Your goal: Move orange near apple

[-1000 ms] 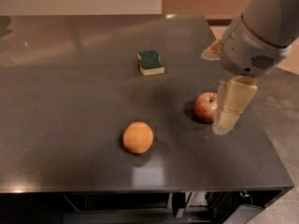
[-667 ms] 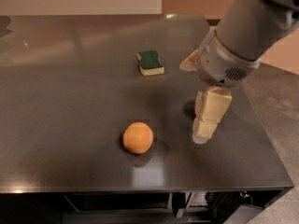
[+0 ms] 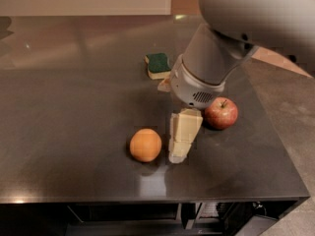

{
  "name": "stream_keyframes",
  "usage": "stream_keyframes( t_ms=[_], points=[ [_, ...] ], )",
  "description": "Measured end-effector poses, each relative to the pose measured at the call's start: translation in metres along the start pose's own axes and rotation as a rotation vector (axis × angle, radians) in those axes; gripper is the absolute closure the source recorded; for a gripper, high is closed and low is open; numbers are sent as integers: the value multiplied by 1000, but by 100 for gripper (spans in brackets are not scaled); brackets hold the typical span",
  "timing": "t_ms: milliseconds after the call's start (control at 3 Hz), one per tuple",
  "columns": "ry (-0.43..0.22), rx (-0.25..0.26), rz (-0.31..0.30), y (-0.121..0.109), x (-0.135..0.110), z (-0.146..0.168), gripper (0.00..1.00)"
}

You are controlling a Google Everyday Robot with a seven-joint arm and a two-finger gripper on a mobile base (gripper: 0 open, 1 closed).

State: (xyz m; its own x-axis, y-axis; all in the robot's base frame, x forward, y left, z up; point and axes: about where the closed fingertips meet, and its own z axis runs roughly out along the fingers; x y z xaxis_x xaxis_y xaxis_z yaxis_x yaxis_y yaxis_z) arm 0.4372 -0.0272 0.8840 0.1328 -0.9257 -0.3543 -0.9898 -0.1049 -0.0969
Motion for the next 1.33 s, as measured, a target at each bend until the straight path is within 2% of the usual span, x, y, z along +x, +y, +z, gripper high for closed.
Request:
stream_keyframes(
  t_ms=[667,1000,1333],
  points=[
    [11,-43,-51,8,-17,41,0],
    [14,-62,-75,14,-22,50,18],
    [8,-75,-91,17,-27,52,41]
  ],
)
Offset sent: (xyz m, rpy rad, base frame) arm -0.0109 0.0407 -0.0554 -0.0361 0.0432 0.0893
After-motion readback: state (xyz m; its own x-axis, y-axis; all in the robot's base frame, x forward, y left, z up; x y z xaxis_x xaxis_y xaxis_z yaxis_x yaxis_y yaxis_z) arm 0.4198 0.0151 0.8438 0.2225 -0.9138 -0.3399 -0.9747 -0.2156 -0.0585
